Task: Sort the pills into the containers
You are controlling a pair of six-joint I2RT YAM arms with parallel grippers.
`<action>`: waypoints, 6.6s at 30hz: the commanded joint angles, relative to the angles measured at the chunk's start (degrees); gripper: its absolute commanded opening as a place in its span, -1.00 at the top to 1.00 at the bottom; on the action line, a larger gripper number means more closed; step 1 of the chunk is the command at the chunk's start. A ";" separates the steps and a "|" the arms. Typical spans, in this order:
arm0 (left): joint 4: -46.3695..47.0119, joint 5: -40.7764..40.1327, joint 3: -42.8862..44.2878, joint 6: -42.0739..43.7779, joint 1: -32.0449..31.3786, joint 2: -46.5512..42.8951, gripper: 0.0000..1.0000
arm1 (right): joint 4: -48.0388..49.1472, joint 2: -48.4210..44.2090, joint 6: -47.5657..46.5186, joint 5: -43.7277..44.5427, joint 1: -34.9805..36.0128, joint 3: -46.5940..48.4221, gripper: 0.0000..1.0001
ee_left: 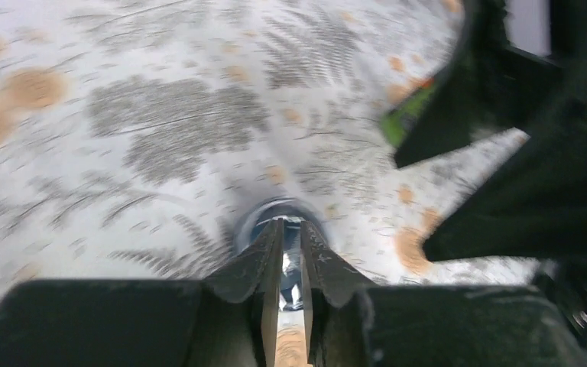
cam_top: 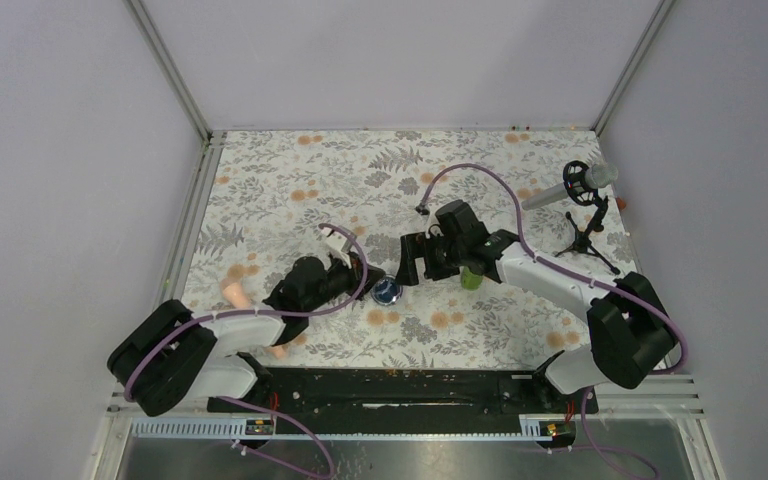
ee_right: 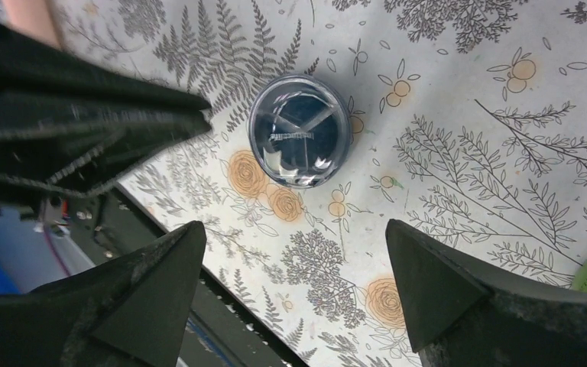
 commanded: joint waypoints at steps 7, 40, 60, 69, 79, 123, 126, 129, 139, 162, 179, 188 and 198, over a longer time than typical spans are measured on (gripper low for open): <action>-14.50 -37.83 -5.70 -7.85 0.27 -18.61 -0.03 | -8.83 11.96 -1.55 24.12 11.55 13.57 -0.99; -25.18 -38.56 -8.70 -18.14 0.31 -25.94 -0.68 | -21.94 31.65 -0.44 39.78 13.55 31.35 -0.56; -26.92 -32.59 -6.25 -15.81 0.26 -23.17 -0.56 | -28.42 19.17 -0.66 29.56 13.47 15.28 -0.26; -27.27 -33.02 -6.21 -15.52 0.32 -23.60 -0.56 | -25.09 20.26 0.10 13.77 13.55 14.88 -0.23; -38.26 -46.33 0.96 -16.37 0.31 -26.01 -0.60 | -10.46 19.84 7.66 2.61 13.73 15.01 -0.40; -67.84 -51.29 19.60 -11.38 0.52 -43.67 -0.94 | -36.48 36.96 2.53 27.67 25.29 40.68 -0.36; -67.10 -48.77 19.10 -11.01 0.57 -43.29 -0.94 | -35.24 33.50 6.72 22.09 20.87 39.03 -0.21; -63.25 -41.60 17.57 -8.16 0.48 -42.92 -0.92 | -32.42 29.15 11.32 14.69 15.99 37.12 -0.20; -45.24 -13.45 9.30 -10.67 0.44 -40.05 -0.57 | -13.06 18.97 36.26 -6.51 1.85 27.92 -0.18; -31.42 -14.22 6.12 -17.15 0.53 -31.73 0.20 | 4.45 17.11 51.87 -16.33 -1.07 23.67 -0.05; -36.26 -21.72 9.39 -18.53 0.76 -29.97 0.48 | 4.54 16.49 51.11 -17.01 -1.16 23.67 -0.02; -33.48 -20.26 8.31 -18.29 0.81 -31.62 0.44 | 4.77 16.71 51.12 -17.14 -1.19 23.78 -0.01; -32.13 -20.14 8.48 -18.24 0.90 -30.48 0.43 | 5.17 16.62 50.90 -17.03 -1.17 24.02 0.00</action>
